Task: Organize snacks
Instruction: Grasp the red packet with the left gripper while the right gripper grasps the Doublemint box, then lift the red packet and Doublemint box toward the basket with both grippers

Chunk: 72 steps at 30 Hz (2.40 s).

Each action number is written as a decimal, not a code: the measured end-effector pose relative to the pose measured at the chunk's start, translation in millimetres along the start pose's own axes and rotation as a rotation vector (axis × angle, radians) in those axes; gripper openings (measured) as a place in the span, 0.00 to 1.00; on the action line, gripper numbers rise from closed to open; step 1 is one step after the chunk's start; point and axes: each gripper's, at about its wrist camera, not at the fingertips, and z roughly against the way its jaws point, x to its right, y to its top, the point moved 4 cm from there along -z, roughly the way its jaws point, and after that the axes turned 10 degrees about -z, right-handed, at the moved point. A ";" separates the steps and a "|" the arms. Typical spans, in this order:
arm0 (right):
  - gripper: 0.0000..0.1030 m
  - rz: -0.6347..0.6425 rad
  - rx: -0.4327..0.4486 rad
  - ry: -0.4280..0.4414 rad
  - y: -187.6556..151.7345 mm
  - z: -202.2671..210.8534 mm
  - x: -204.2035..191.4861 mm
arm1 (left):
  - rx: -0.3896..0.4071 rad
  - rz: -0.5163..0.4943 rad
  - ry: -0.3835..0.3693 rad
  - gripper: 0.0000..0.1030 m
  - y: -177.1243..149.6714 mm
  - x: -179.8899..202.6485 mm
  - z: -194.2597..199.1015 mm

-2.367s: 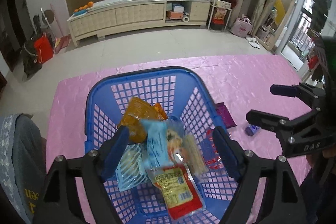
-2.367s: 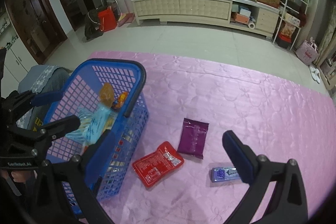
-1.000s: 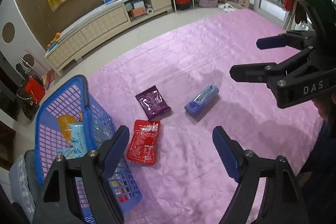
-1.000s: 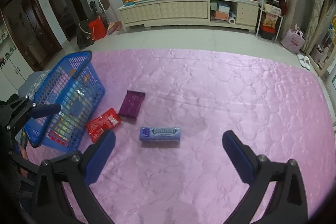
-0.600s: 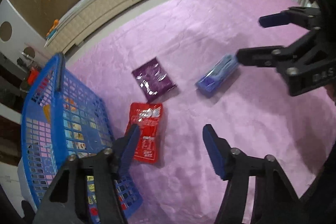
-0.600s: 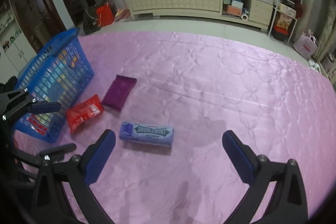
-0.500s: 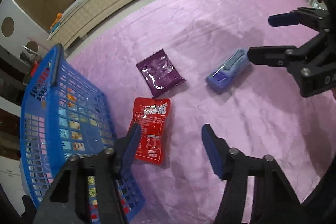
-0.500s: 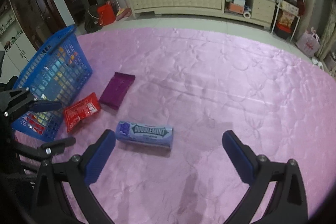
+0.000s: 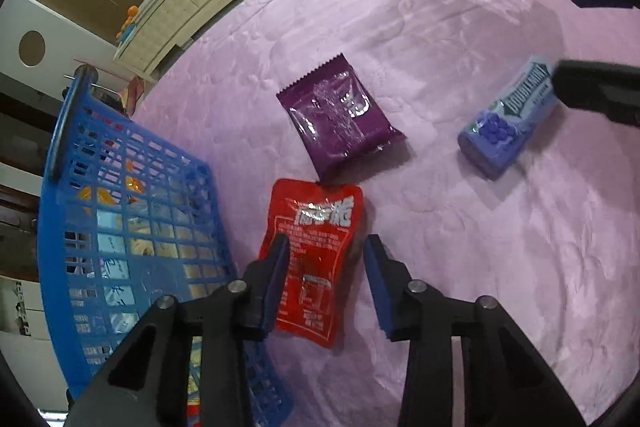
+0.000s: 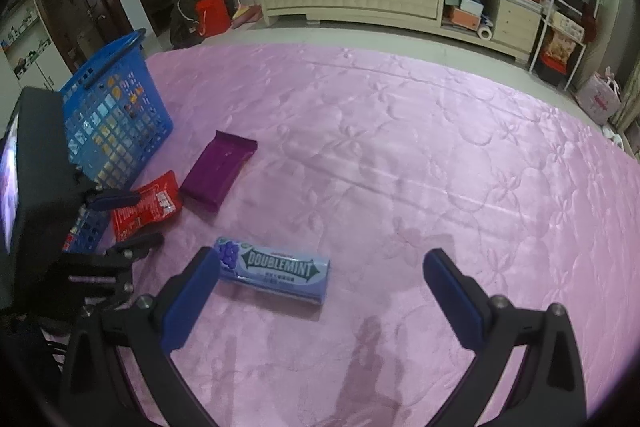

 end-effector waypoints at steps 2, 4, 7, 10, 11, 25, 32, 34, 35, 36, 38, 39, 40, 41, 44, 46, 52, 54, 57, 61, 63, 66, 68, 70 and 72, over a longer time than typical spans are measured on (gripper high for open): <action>1.00 0.014 0.003 0.005 -0.6 0.2 0.5 | 0.001 -0.001 0.002 0.30 4.7 -2.1 -4.7; 1.00 0.031 0.004 0.016 -0.4 0.3 2.1 | -0.009 0.002 -0.013 0.16 6.3 -3.0 -10.5; 1.00 0.049 -0.001 0.050 -0.5 0.0 3.4 | -0.017 0.009 -0.014 0.04 6.0 -5.2 -17.5; 1.00 0.073 0.005 0.064 -0.4 3.7 3.9 | -0.015 0.027 -0.020 0.01 4.3 -8.5 -19.2; 1.00 0.083 0.008 0.073 -0.3 5.7 4.5 | -0.004 0.034 -0.031 0.00 3.9 -10.8 -20.7; 1.00 0.296 -0.039 0.176 -11.3 -6.9 -20.2 | 0.170 0.129 -0.164 0.00 -11.6 -7.6 18.1; 0.95 0.336 -0.065 0.213 -18.9 -22.9 -32.6 | 0.199 0.185 -0.208 0.00 -21.3 8.3 22.5; 0.91 0.357 -0.072 0.207 -24.1 -28.6 -34.4 | 0.199 0.194 -0.213 0.00 -22.6 16.6 32.2; 0.89 0.365 -0.070 0.201 -25.9 -30.5 -35.3 | 0.199 0.197 -0.219 0.00 -23.3 17.3 32.9; 0.87 0.375 -0.068 0.194 -27.6 -32.0 -36.3 | 0.200 0.199 -0.224 0.00 -23.2 18.8 31.6; 0.73 0.387 -0.077 0.191 -31.1 -34.8 -36.8 | 0.201 0.206 -0.220 0.00 -23.5 22.1 30.3; 0.70 0.384 -0.076 0.191 -31.2 -35.6 -36.1 | 0.201 0.211 -0.222 0.00 -23.9 23.3 30.4; 0.63 0.380 -0.068 0.198 -30.8 -34.4 -35.4 | 0.204 0.222 -0.227 0.00 -24.4 24.2 30.9; 0.60 0.371 -0.069 0.208 -30.4 -33.7 -34.9 | 0.207 0.230 -0.232 0.00 -24.6 24.7 30.6; 0.50 0.369 -0.077 0.236 -31.3 -32.8 -36.3 | 0.201 0.243 -0.235 0.00 -26.8 25.8 33.9; 0.46 0.374 -0.074 0.235 -32.4 -32.5 -38.6 | 0.202 0.248 -0.236 0.00 -28.2 27.3 34.2; 0.37 0.350 -0.037 0.253 -38.3 -32.3 -48.5 | 0.222 0.271 -0.239 0.00 -37.7 24.5 40.5; 0.37 0.333 -0.024 0.256 -41.3 -28.9 -51.7 | 0.235 0.283 -0.243 0.00 -41.7 19.9 44.5; 0.36 0.305 -0.011 0.231 -44.8 -19.7 -53.9 | 0.268 0.294 -0.250 0.00 -50.3 13.3 55.4; 0.36 0.265 0.002 0.200 -47.4 -1.5 -52.1 | 0.296 0.314 -0.257 0.00 -60.3 4.5 66.1; 0.36 0.257 0.012 0.187 -48.5 8.1 -50.7 | 0.313 0.316 -0.260 0.00 -62.9 2.5 71.4; 0.36 0.228 0.043 0.170 -46.6 30.0 -48.7 | 0.346 0.324 -0.270 0.00 -67.6 -0.9 83.7; 0.36 0.221 0.062 0.150 -42.4 45.9 -52.4 | 0.371 0.326 -0.277 0.00 -69.3 -1.4 93.1; 0.36 0.231 0.078 0.127 -39.0 58.8 -56.4 | 0.400 0.322 -0.278 0.00 -71.3 -3.5 104.7; 0.35 0.236 0.101 0.115 -34.8 75.2 -62.8 | 0.428 0.322 -0.281 0.00 -72.7 -6.3 116.2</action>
